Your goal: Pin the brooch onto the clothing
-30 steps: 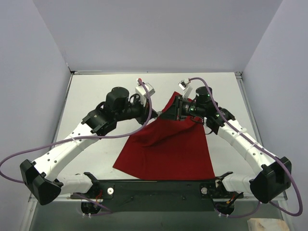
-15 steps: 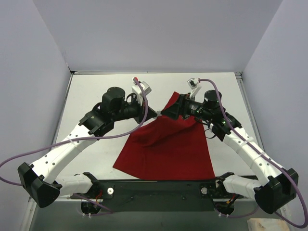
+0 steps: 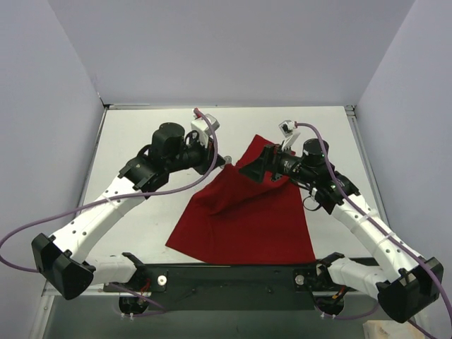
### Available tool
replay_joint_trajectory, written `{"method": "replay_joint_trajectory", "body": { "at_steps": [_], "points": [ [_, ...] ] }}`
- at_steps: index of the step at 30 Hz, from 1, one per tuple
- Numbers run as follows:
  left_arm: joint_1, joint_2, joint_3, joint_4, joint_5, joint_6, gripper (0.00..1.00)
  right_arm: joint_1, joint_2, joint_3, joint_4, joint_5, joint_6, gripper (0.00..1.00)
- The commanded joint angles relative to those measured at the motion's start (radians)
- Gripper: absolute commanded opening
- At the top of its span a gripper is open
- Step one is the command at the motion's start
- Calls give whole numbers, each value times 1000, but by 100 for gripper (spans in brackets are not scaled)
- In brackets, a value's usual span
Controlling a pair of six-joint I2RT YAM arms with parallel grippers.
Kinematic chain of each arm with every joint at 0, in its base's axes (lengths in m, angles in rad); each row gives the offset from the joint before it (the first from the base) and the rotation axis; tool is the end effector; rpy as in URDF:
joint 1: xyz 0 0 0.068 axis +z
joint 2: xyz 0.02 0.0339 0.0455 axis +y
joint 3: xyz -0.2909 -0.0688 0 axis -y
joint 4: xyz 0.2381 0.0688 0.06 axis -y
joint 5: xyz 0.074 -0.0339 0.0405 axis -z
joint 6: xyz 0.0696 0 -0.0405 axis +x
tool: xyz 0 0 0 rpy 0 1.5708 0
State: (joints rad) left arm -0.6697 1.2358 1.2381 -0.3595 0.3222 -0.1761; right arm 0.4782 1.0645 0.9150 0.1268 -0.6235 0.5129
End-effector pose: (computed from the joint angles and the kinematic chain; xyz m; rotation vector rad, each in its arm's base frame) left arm 0.2164 -0.1995 0.3998 0.7062 1.8811 -0.8647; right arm 0.2066 0.1529 0.3888 -0.4940 1.6686 1.2421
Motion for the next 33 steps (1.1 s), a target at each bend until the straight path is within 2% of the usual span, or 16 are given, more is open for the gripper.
{"method": "replay_joint_trajectory", "body": {
  "at_steps": [1,9,14,20,22,23,25,28,30,31,33],
  "points": [
    [54,50,112,-51,-113,26,0,-7,-34,-34,-53,50,-54,100],
    [148,217,248,-182,-241,36,0,-44,6,-93,-235,174,-77,99],
    [197,332,296,-214,-259,-9,0,-58,98,-120,-358,255,-83,98],
    [289,439,319,-233,-256,-74,0,-119,224,-148,-395,303,-71,94],
    [314,476,327,-230,-235,-85,0,-154,282,-142,-400,301,-70,87],
    [329,488,337,-228,-223,-91,0,-165,301,-130,-401,301,-74,79],
    [364,528,356,-234,-206,-92,0,-185,363,-113,-403,304,-80,76],
    [389,582,395,-242,-196,-83,0,-199,448,-74,-409,314,-93,63],
    [398,622,435,-249,-195,-80,0,-205,506,-41,-414,323,-94,46],
    [401,637,449,-254,-196,-76,0,-205,526,-30,-415,327,-93,34],
    [406,680,489,-253,-196,-76,0,-210,575,2,-421,346,-82,26]
  ]
}}
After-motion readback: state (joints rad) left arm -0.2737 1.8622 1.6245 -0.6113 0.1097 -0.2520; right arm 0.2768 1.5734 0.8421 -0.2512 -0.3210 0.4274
